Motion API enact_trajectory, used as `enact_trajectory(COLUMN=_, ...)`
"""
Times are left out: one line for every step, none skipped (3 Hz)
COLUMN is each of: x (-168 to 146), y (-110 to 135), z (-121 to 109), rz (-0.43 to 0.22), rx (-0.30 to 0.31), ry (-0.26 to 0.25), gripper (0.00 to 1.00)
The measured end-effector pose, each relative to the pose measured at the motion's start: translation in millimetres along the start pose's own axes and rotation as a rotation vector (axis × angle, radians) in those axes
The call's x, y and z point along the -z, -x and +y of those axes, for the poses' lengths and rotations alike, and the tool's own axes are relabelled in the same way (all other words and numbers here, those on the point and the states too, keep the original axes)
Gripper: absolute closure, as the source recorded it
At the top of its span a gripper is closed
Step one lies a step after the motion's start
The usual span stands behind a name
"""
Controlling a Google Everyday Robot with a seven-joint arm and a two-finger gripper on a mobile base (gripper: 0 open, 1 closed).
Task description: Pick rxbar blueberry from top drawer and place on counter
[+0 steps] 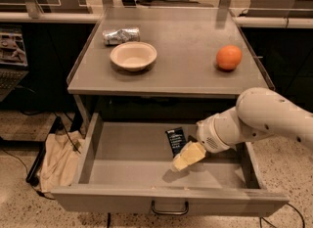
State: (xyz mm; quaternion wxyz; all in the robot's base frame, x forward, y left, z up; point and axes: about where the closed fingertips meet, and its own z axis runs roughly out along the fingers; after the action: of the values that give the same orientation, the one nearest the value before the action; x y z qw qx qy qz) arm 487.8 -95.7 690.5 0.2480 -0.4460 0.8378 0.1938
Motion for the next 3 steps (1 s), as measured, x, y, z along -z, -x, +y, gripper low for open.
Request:
enact_trajectory(x=-19.7, y=-20.6, z=-25.2, rz=0.032, rx=-0.026, ry=-0.030, gripper=0.00)
enact_trajectory(x=-27.9, y=-20.4, z=-30.3, rz=0.033, rx=-0.025, ry=-0.036, gripper=0.00)
enact_trajectory(x=-45.4, y=-30.0, z=-46.7, rz=0.052, rx=-0.059, ry=-0.076, gripper=0.00)
